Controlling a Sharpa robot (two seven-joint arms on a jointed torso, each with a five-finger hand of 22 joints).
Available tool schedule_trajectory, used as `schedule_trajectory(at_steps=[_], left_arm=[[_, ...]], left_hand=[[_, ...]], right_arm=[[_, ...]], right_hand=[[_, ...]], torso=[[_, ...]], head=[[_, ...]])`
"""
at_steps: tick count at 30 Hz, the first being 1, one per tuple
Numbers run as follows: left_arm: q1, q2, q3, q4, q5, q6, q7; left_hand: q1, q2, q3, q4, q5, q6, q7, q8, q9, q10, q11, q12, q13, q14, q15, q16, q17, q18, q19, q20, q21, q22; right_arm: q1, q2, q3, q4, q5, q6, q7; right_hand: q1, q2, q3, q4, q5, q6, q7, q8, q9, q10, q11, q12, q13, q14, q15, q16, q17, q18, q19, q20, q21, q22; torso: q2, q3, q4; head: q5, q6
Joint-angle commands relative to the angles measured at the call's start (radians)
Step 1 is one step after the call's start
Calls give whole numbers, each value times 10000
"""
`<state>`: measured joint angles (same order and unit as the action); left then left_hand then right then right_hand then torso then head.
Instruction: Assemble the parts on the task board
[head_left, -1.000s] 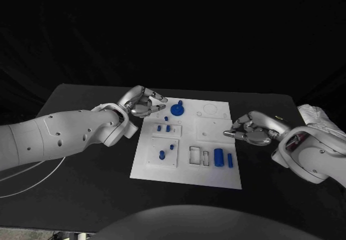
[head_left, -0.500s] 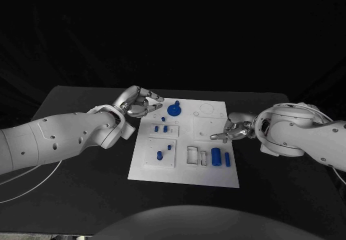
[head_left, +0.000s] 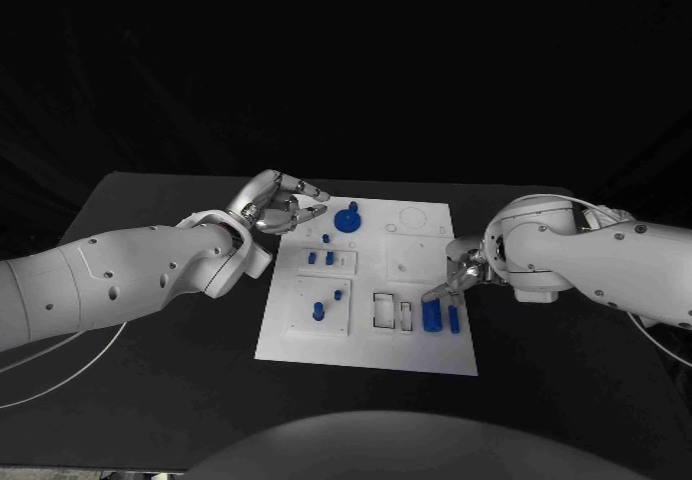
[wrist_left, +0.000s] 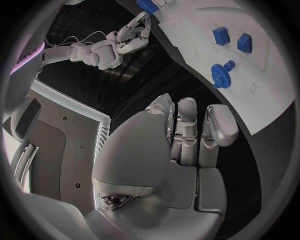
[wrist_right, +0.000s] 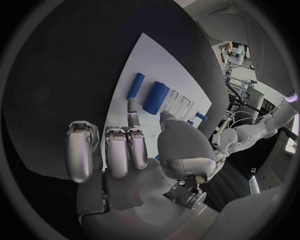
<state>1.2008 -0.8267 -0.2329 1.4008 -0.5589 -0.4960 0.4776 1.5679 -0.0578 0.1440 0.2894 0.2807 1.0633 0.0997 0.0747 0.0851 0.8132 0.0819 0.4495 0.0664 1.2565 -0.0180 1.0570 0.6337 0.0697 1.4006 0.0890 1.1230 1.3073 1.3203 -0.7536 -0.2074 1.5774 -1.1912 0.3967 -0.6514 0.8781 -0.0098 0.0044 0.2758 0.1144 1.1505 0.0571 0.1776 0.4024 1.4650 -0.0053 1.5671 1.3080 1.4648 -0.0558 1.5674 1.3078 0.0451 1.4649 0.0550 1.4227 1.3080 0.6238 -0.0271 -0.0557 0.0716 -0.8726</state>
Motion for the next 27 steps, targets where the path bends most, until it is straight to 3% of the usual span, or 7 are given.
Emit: schedule_trajectory(at_steps=[1, 6, 14, 27], left_arm=[[1, 27, 7, -9, 86, -4, 98], [1, 69, 7, -54, 86, 39, 17], [1, 96, 7, -86, 137, 117, -153], [1, 125, 7, -76, 50, 231, -402]], left_hand=[[28, 78, 50, 17, 66, 87, 5, 50, 11, 84, 5, 61, 15, -44, 31, 55, 5, 188, -57, 32, -63, 1430], [16, 68, 41, 22, 61, 97, 4, 57, 14, 90, 9, 68, 14, -55, 33, 43, -21, 189, -60, 34, -73, 1428], [14, 60, 38, 21, 60, 96, 4, 56, 14, 88, 11, 68, 13, -57, 35, 43, -23, 190, -62, 35, -78, 1427], [17, 48, 34, 16, 60, 90, 5, 54, 13, 80, 15, 67, 9, -74, 38, 24, -61, 194, -71, 36, -103, 1421]], right_arm=[[4, 148, 0, -146, 199, 576, -388], [6, 285, 0, -261, 768, 256, -334], [7, 378, -2, -444, 1802, -198, -215], [-38, 556, -11, -857, 2399, -158, -259]], right_hand=[[47, -7, 17, -46, 60, -75, 26, -82, -31, 1058, -15, 37, 2627, 1060, -2, 34, 2630, -4, -65, -6, -80, 2027], [75, 27, 49, -63, 161, -130, 65, -191, -89, 1058, 20, 37, 2627, 1060, 30, 34, 2630, 8, -99, 24, -130, 2011], [219, 82, 136, -187, 583, -20, 65, -248, -93, 1058, 33, 37, 2627, 1060, 54, 34, 2630, 28, -150, 60, -205, 1989], [311, 125, 195, -323, 796, -188, 125, -370, -25, 1058, 85, 37, 2627, 1060, 95, 34, 2630, 92, -335, 95, -465, 1898]], torso=[[8, 10, -15], [1, 23, 25], [6, 7, -2], [4, 17, 19]], head=[[-4, 0], [-3, 0], [72, 0], [84, 0]])
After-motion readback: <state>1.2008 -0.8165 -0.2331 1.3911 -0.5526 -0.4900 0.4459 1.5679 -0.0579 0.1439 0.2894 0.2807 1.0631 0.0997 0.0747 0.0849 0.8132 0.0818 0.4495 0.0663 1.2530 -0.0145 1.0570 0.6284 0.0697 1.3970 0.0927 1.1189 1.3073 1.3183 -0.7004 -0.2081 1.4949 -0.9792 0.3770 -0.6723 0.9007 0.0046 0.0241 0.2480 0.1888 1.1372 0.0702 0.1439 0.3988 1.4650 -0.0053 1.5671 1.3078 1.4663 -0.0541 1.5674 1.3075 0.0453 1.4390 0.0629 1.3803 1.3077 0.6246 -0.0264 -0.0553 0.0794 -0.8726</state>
